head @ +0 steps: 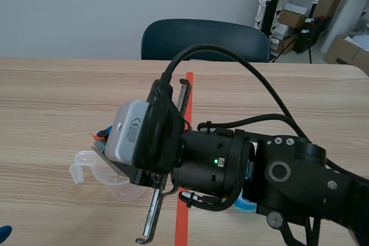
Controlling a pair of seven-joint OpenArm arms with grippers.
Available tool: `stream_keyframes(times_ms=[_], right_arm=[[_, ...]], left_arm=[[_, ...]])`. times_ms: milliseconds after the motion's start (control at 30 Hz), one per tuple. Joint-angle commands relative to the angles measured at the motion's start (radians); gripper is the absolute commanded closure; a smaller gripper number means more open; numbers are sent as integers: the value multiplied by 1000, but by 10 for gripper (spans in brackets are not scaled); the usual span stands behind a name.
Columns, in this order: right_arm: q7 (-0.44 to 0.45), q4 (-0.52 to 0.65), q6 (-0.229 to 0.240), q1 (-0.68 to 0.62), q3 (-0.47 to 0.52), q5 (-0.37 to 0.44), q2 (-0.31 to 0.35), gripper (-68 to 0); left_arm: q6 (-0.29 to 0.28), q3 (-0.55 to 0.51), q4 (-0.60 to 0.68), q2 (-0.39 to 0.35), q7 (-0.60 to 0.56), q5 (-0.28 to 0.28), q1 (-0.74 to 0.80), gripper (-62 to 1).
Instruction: Do the redox reaction experiment. lift the metal plate out of the left beaker
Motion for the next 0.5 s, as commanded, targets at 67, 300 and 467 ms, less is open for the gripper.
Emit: stream_keyframes(times_ms=[67, 300, 467], right_arm=[[5, 3, -4, 12, 7, 59, 0, 2], [0, 3, -3, 12, 13, 161, 0, 2], [-24, 3, -3, 12, 34, 248, 0, 2]], left_arm=[[-2, -1, 8, -8, -46, -8, 11, -623], [-2, -1, 8, -8, -46, -8, 11, -623], [-2, -1, 8, -8, -46, -8, 11, -623]])
